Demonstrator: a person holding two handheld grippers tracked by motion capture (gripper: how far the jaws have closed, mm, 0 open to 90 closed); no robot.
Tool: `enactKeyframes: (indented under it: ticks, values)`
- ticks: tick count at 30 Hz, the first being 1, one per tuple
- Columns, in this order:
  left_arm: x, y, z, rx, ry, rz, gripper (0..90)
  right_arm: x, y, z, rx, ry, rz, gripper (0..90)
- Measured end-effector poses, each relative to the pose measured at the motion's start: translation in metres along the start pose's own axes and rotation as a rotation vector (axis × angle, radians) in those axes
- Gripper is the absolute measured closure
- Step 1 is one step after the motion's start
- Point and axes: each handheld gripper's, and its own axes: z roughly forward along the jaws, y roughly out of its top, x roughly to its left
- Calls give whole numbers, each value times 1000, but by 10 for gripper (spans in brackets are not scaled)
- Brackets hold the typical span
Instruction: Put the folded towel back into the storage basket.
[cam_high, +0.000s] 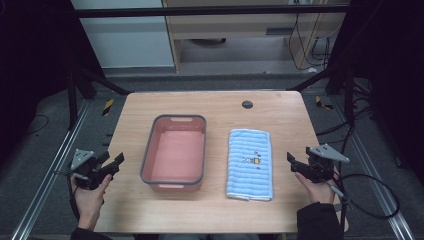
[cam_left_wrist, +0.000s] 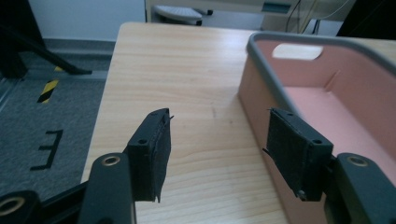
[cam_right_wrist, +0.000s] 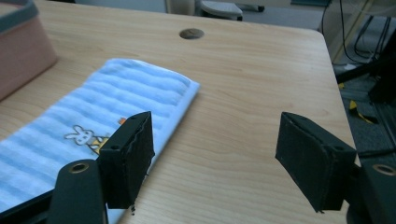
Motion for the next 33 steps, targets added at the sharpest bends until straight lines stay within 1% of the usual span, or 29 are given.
enactKeyframes:
  ticks: [2,3,4,5,8,9,10,11,13,14,15,16,20,22,23,24,25,26,27,28,29,32,33]
  values:
    - [-7,4,-4,-15,-16,3,402,4,4,-2,-6,12,-5,270]
    - [-11,6,-6,-19,-35,5,402,6,6,-3,-13,18,-7,268]
    - [-11,6,-6,-19,-35,5,398,6,6,-3,-13,18,-7,268]
    - [-19,9,-8,-24,-63,26,387,7,10,-5,-18,30,-3,265]
    - [-33,12,-11,-40,-85,55,375,8,13,-7,-26,47,15,263]
    - [-37,12,-12,-48,-88,66,371,8,14,-8,-24,53,19,260]
    - [-37,12,-12,-48,-88,66,367,8,15,-8,-19,53,18,257]
    - [-45,13,-12,-43,-95,87,356,8,16,-7,-16,44,4,253]
    - [-52,14,-12,-41,-93,106,341,8,18,-8,-14,36,-7,255]
    - [-52,14,-12,-41,-93,106,340,8,18,-8,-14,36,-7,255]
    - [-59,15,-12,-42,-99,121,336,7,19,-9,-17,44,-1,259]
    - [-62,16,-13,-48,-103,130,335,8,20,-9,-17,48,6,259]
    - [-75,20,-16,-55,-127,147,334,9,24,-10,-13,59,-12,267]
    - [-82,21,-16,-56,-139,151,331,9,27,-11,-14,64,-10,271]
    - [-82,21,-16,-56,-139,151,331,9,27,-11,-14,64,-10,271]
    - [-88,23,-15,-59,-150,163,331,9,30,-11,-17,69,-6,281]
    - [-91,24,-15,-60,-153,167,331,9,31,-10,-14,72,-8,287]
    - [-91,24,-15,-60,-153,167,332,9,31,-10,-14,72,-8,287]
    - [-97,26,-14,-65,-159,176,334,10,33,-9,-6,66,-27,300]
    - [-97,26,-14,-65,-159,176,337,10,33,-9,-6,66,-27,300]
    - [-104,28,-11,-67,-172,175,339,12,38,-9,-4,67,-40,312]
    - [-115,30,-7,-70,-191,180,347,14,45,-10,-11,77,-41,322]
    - [-115,30,-7,-70,-191,180,347,14,45,-10,-11,77,-41,322]
